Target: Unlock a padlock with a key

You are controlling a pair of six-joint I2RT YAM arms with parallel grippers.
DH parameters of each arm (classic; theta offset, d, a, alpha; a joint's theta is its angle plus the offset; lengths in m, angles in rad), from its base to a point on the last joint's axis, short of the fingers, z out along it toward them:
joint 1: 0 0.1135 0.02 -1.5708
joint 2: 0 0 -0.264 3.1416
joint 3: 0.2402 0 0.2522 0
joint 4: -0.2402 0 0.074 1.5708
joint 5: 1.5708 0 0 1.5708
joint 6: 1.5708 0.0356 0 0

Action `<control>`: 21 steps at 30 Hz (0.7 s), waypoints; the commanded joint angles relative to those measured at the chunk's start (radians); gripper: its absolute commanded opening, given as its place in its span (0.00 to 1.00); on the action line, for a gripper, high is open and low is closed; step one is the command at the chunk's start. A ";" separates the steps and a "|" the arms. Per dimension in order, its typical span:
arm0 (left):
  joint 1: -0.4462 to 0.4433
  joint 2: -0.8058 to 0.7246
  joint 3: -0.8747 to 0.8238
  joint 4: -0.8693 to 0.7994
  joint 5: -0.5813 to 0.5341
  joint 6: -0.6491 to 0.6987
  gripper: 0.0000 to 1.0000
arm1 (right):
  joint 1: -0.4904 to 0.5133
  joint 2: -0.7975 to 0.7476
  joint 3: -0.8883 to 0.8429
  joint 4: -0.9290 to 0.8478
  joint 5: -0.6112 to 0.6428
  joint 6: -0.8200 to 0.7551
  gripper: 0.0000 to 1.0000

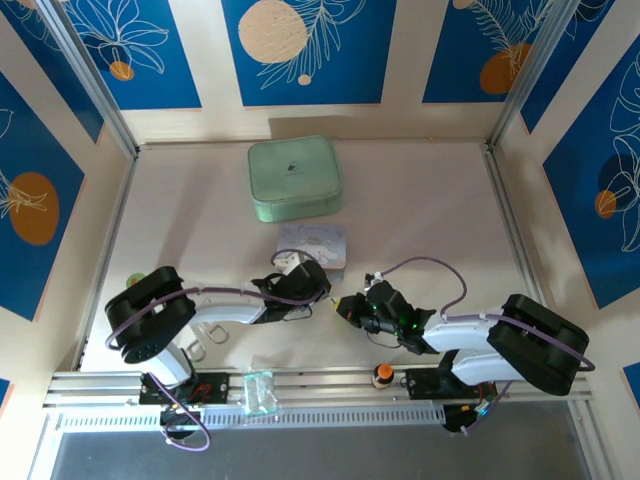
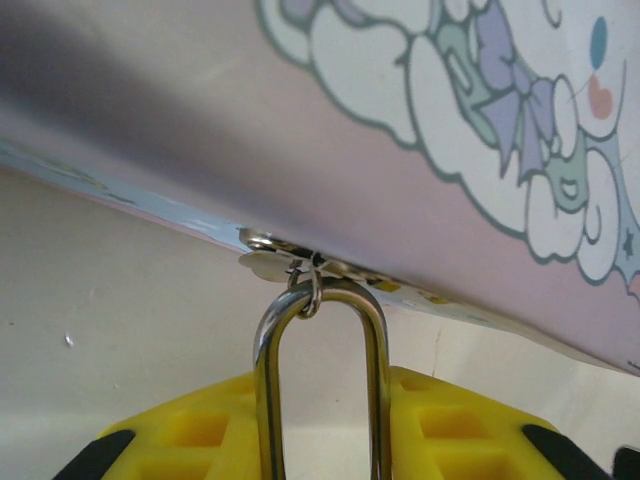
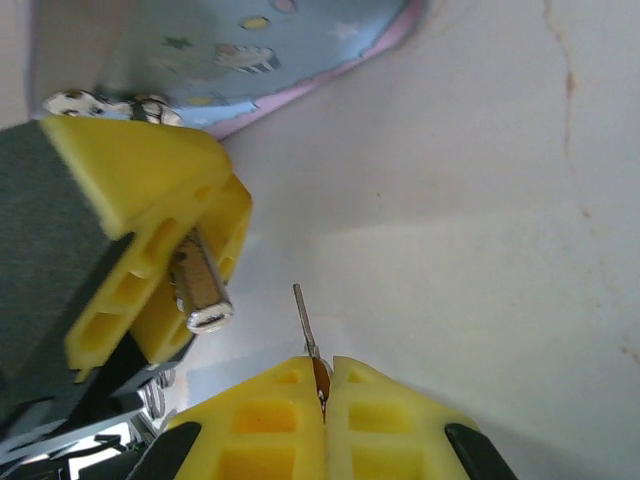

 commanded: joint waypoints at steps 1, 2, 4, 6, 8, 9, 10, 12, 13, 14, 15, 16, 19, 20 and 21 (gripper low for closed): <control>-0.008 0.016 0.038 0.045 0.000 -0.032 0.04 | 0.022 -0.013 -0.010 0.050 0.069 0.009 0.00; -0.009 0.017 0.039 0.045 0.000 -0.036 0.04 | 0.025 -0.013 -0.010 0.052 0.073 0.009 0.00; -0.008 0.018 0.036 0.050 0.001 -0.039 0.04 | 0.025 -0.013 -0.011 0.055 0.077 0.011 0.00; -0.008 0.017 0.036 0.051 -0.003 -0.039 0.04 | 0.024 -0.012 -0.010 0.048 0.074 0.010 0.00; -0.008 0.017 0.036 0.054 -0.003 -0.040 0.03 | 0.027 -0.007 -0.010 0.058 0.074 0.012 0.00; -0.008 0.018 0.037 0.054 -0.001 -0.037 0.03 | 0.028 -0.005 -0.014 0.070 0.073 0.011 0.00; -0.008 0.019 0.040 0.051 -0.001 -0.037 0.03 | 0.028 -0.006 -0.015 0.074 0.073 0.009 0.00; -0.008 0.020 0.039 0.049 -0.003 -0.037 0.03 | 0.029 -0.010 -0.014 0.079 0.069 -0.001 0.00; -0.008 0.021 0.037 0.049 -0.006 -0.040 0.03 | 0.031 -0.015 -0.013 0.071 0.066 -0.004 0.00; -0.008 0.020 0.035 0.051 -0.007 -0.043 0.03 | 0.036 -0.017 -0.011 0.061 0.069 -0.003 0.00; -0.008 0.020 0.033 0.055 -0.010 -0.045 0.03 | 0.037 -0.019 -0.011 0.054 0.070 -0.003 0.00; -0.007 0.019 0.031 0.059 -0.010 -0.044 0.03 | 0.039 -0.020 -0.012 0.053 0.072 -0.001 0.00; -0.009 0.018 0.037 0.059 -0.002 -0.045 0.03 | 0.036 -0.019 -0.021 0.066 0.077 0.005 0.00; -0.009 0.017 0.037 0.060 0.001 -0.046 0.03 | 0.034 -0.022 -0.021 0.064 0.072 0.003 0.00; -0.009 0.015 0.039 0.061 0.000 -0.046 0.03 | 0.032 -0.024 -0.019 0.062 0.070 0.001 0.00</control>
